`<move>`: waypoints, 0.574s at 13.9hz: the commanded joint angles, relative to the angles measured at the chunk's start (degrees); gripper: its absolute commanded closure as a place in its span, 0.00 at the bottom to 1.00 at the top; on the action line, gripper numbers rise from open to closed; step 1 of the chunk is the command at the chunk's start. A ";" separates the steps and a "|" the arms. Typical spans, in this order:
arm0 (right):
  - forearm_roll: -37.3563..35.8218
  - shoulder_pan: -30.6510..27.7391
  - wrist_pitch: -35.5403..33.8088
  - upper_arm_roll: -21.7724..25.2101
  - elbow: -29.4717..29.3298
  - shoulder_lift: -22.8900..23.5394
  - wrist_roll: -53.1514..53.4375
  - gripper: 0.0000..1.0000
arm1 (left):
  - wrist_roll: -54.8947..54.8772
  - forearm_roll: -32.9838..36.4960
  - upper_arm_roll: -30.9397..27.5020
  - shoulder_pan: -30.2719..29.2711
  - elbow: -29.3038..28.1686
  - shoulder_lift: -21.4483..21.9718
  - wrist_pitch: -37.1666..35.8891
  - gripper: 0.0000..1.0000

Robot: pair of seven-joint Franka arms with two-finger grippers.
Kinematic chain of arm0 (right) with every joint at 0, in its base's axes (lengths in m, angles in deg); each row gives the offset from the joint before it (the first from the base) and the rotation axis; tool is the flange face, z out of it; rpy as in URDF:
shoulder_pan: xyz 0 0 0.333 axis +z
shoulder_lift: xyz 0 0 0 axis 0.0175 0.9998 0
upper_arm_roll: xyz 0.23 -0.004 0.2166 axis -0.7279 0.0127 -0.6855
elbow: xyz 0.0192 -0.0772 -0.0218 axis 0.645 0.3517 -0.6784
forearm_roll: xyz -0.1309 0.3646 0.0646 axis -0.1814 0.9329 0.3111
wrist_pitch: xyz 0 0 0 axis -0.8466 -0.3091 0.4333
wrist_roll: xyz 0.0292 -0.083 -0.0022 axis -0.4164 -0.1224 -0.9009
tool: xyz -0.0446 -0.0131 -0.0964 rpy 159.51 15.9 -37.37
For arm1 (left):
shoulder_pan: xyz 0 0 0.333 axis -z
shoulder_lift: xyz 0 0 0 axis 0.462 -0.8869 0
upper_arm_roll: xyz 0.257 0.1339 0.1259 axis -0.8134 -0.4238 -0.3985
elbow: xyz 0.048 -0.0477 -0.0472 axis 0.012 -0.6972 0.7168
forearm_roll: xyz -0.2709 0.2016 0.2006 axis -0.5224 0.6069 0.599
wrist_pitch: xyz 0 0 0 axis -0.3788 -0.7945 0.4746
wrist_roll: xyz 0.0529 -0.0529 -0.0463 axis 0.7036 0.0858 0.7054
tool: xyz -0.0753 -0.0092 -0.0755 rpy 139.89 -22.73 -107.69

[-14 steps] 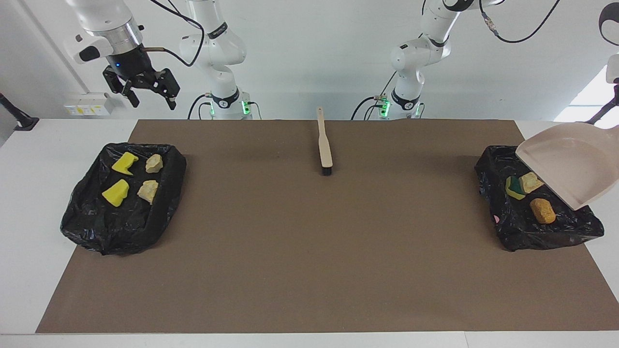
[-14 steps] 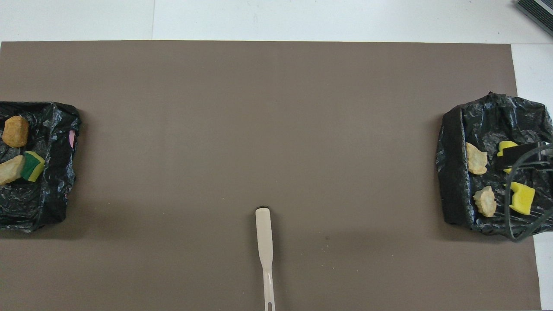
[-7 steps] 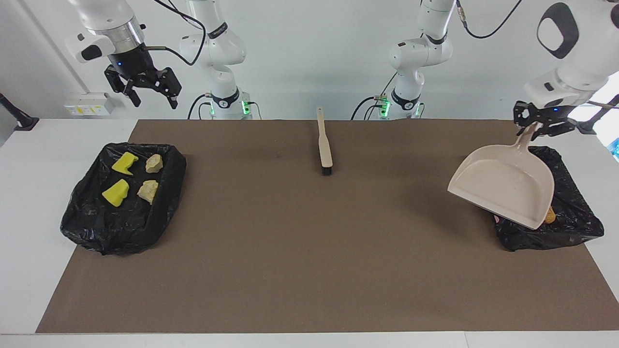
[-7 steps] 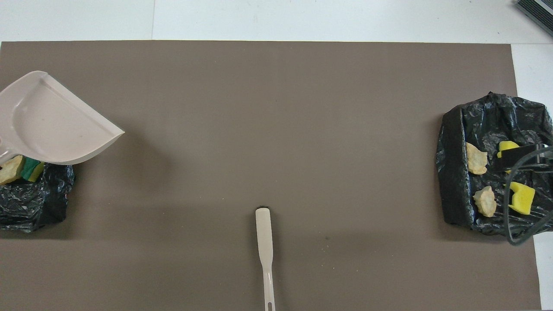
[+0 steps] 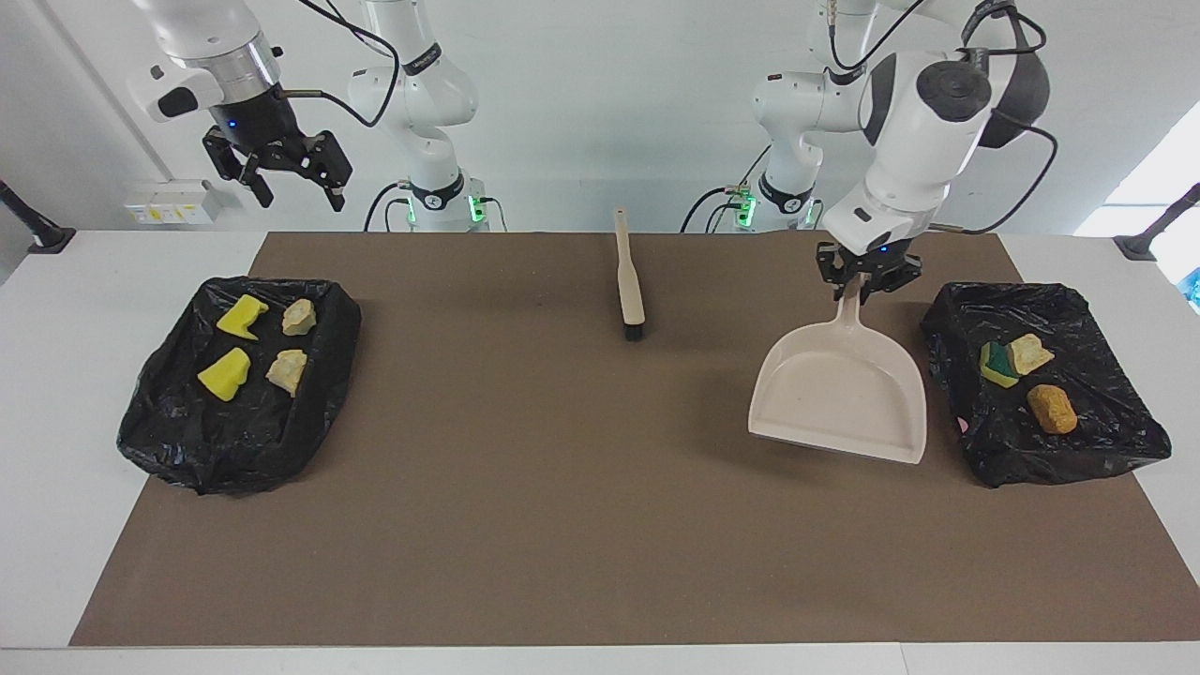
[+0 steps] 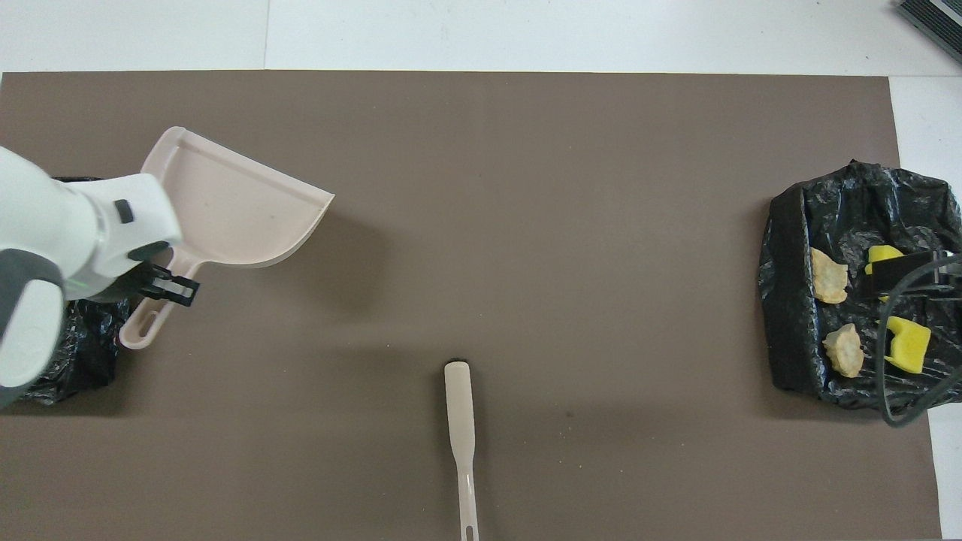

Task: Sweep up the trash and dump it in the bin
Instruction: 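Lift the emptied dustpan out of the bag with the left gripper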

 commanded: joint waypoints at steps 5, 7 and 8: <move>0.86 -0.46 0.07 -0.35 1.09 -1.03 0.82 0.00 | 20.41 -4.96 -1.40 15.60 -0.12 -11.15 22.08 1.00; 0.86 -0.46 0.07 -0.35 1.09 -1.03 0.82 0.00 | 21.13 -5.05 -1.31 17.81 0.14 -12.48 24.48 1.00; 0.86 -0.46 0.07 -0.35 1.09 -1.03 0.82 0.00 | 21.39 -5.14 -1.31 19.04 0.32 -13.61 24.83 1.00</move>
